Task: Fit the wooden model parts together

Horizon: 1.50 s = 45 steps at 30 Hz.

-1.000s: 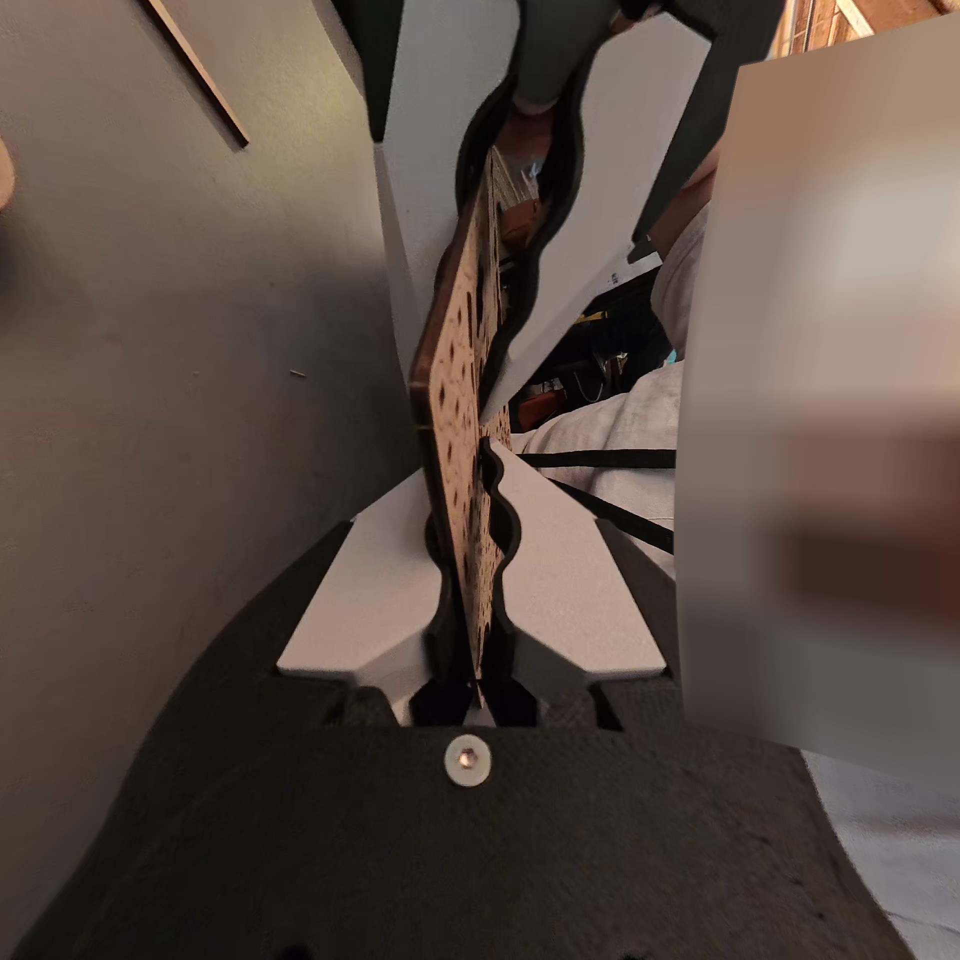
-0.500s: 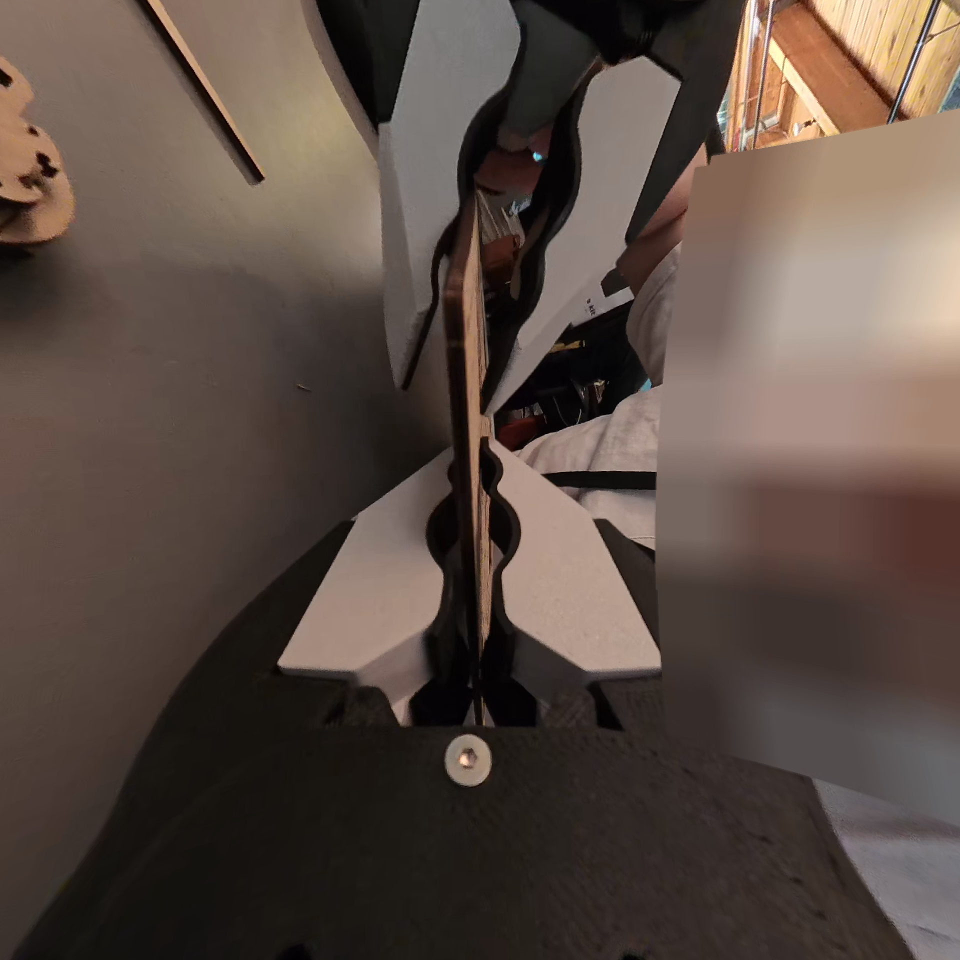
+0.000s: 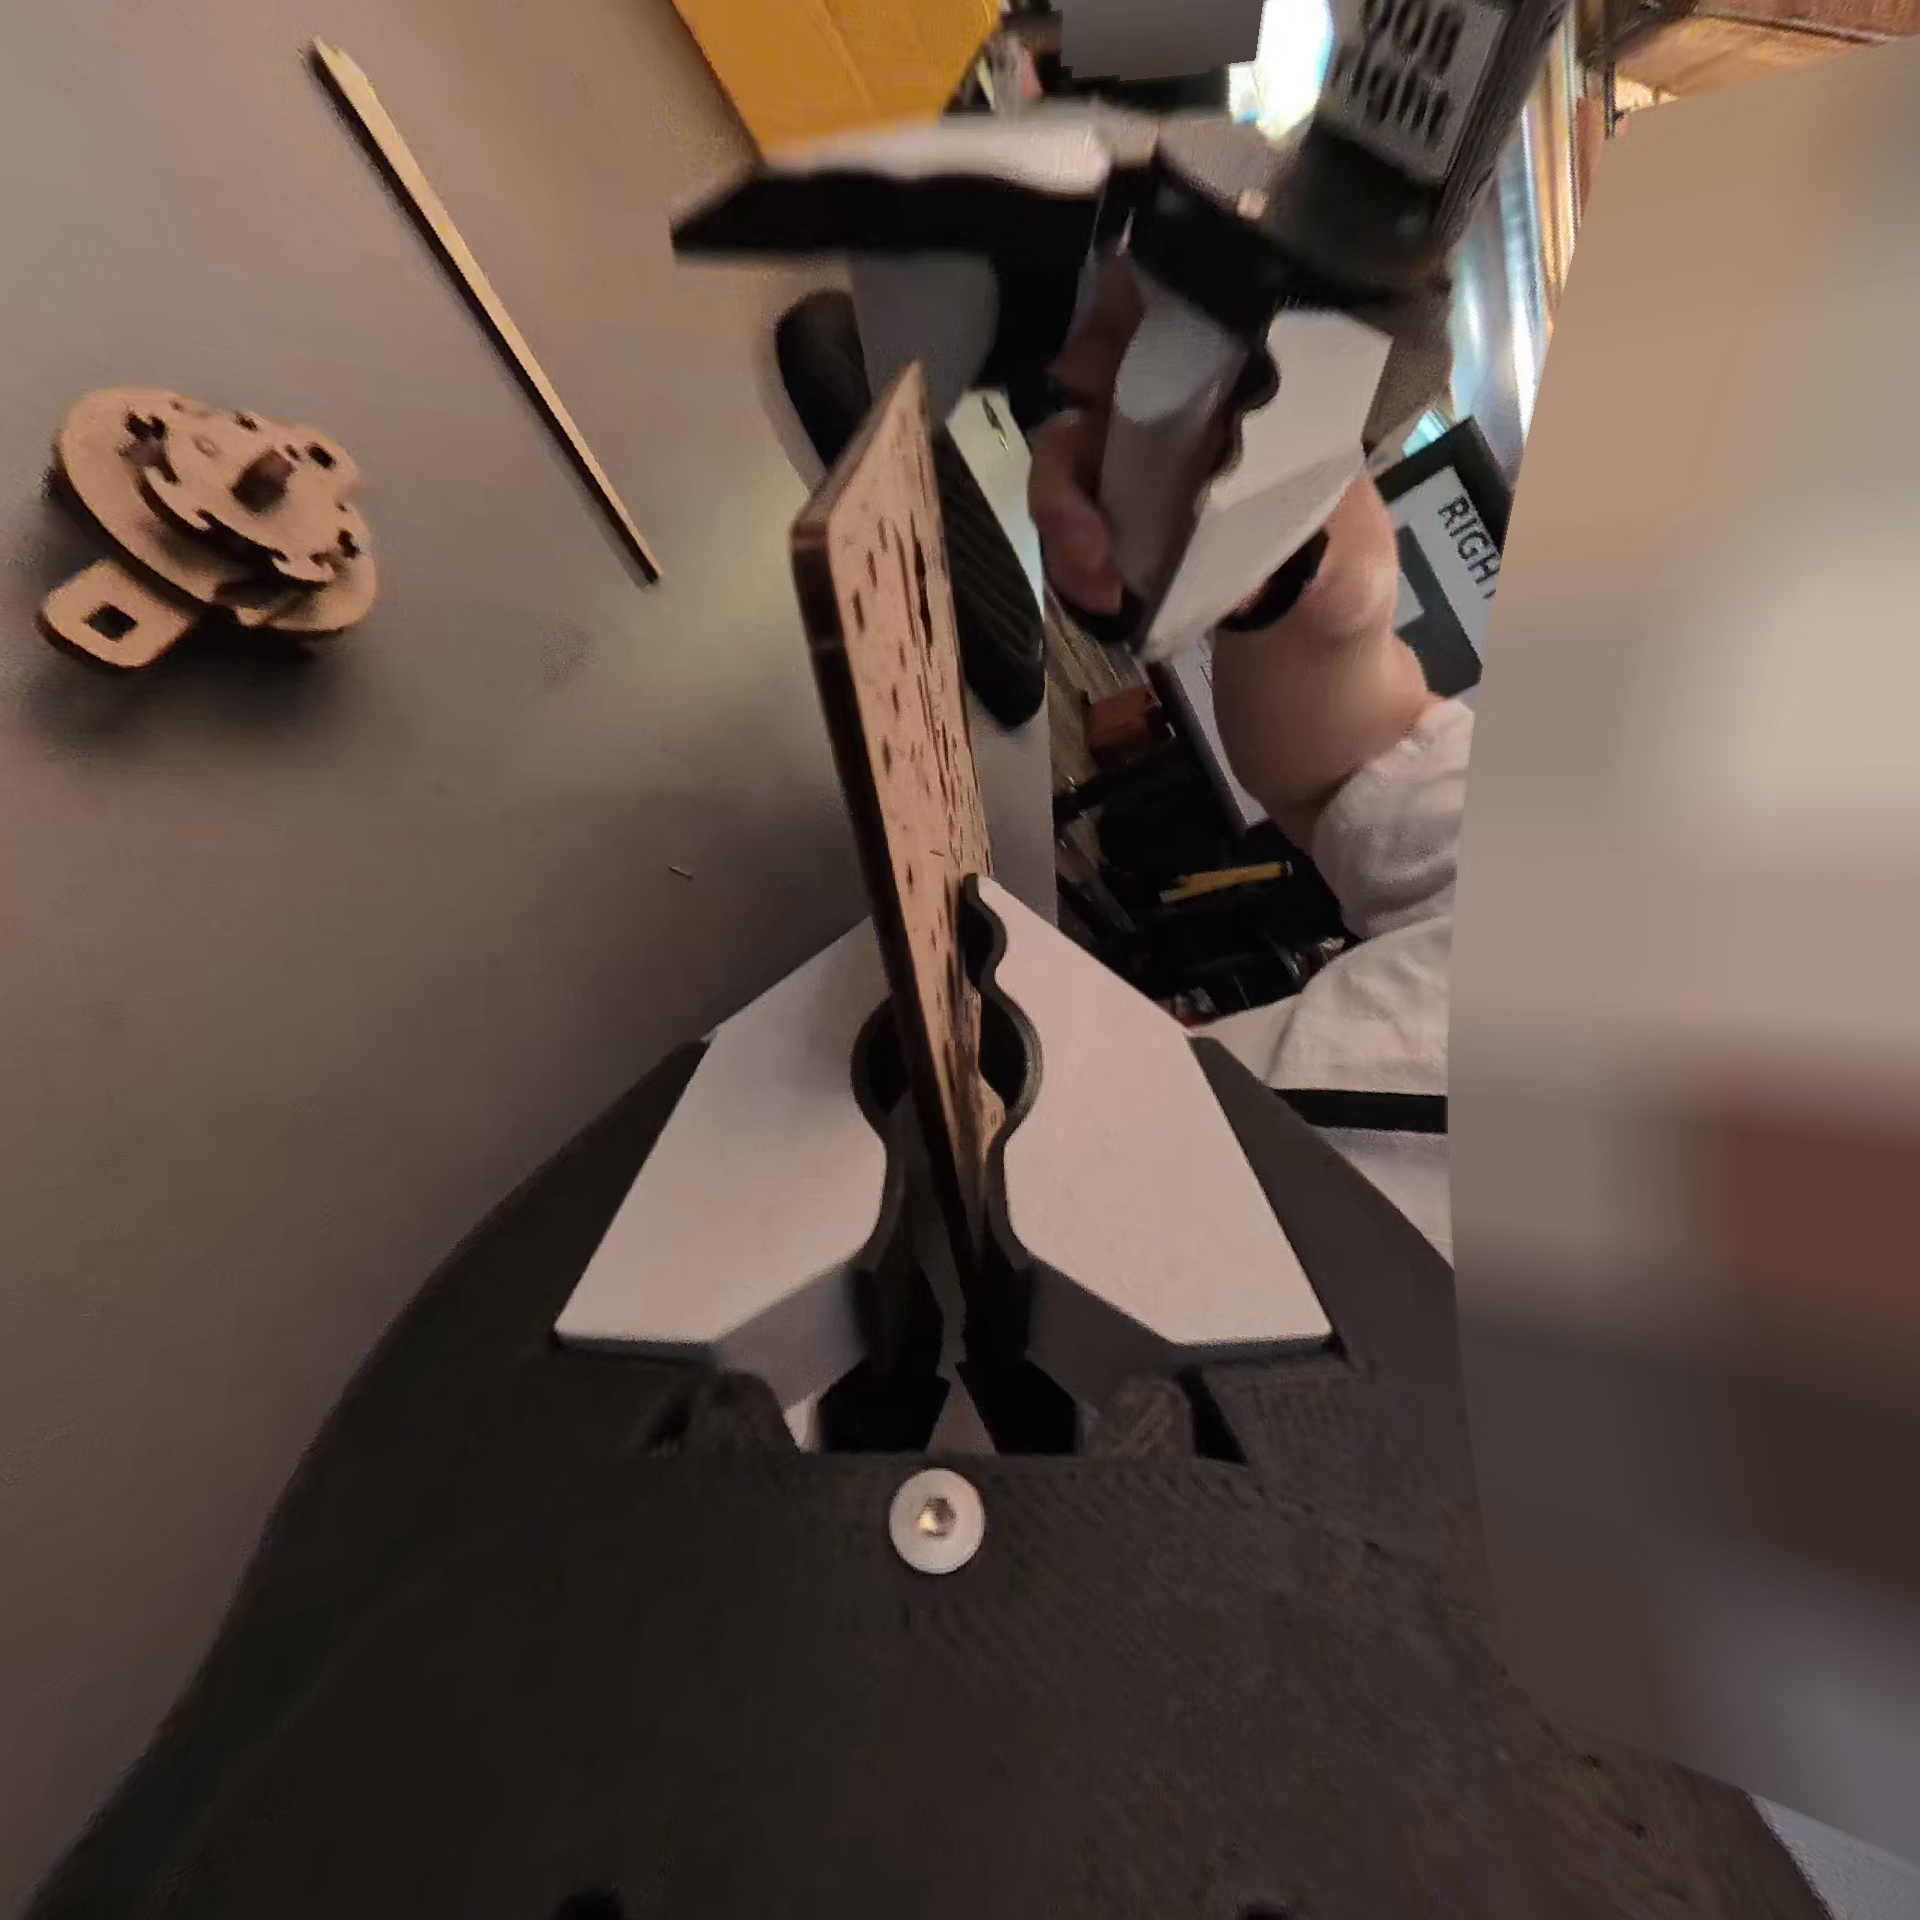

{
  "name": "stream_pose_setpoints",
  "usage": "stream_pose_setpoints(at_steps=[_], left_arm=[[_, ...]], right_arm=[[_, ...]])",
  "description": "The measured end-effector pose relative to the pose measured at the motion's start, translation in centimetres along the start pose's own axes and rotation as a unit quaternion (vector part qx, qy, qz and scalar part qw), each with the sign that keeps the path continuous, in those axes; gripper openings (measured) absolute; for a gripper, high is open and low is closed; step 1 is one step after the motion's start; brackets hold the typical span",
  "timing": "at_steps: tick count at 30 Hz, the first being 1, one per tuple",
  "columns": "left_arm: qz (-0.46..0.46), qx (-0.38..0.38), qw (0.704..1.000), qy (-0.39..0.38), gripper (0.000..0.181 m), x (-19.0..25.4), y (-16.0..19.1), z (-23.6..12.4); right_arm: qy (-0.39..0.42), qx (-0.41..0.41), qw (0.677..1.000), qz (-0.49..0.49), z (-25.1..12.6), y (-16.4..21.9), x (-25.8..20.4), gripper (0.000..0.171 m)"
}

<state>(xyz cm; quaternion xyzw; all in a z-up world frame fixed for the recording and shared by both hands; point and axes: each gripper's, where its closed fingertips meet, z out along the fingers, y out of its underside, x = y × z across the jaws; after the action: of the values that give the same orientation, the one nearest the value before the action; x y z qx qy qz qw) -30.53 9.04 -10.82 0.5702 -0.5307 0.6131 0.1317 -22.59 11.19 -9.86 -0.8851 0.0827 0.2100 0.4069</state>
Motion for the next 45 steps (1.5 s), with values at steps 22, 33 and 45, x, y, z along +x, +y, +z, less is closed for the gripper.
stream_pose_setpoints(at_steps=[22,33,45], left_arm=[[0.077,0.034,0.996,-0.008,0.016,1.7,0.3,0.9],[0.034,0.018,0.998,0.058,0.020,2.0,-0.8,-1.0],[0.027,0.000,0.999,0.041,0.001,0.6,-1.9,-1.6]], right_arm=[[-0.133,0.039,0.986,0.096,2.8,2.4,-4.7,0.063],[-0.336,0.038,0.934,0.115,0.5,1.6,-6.1,0.003],[-0.377,-0.061,0.923,0.040,0.7,1.6,-5.7,0.004]])
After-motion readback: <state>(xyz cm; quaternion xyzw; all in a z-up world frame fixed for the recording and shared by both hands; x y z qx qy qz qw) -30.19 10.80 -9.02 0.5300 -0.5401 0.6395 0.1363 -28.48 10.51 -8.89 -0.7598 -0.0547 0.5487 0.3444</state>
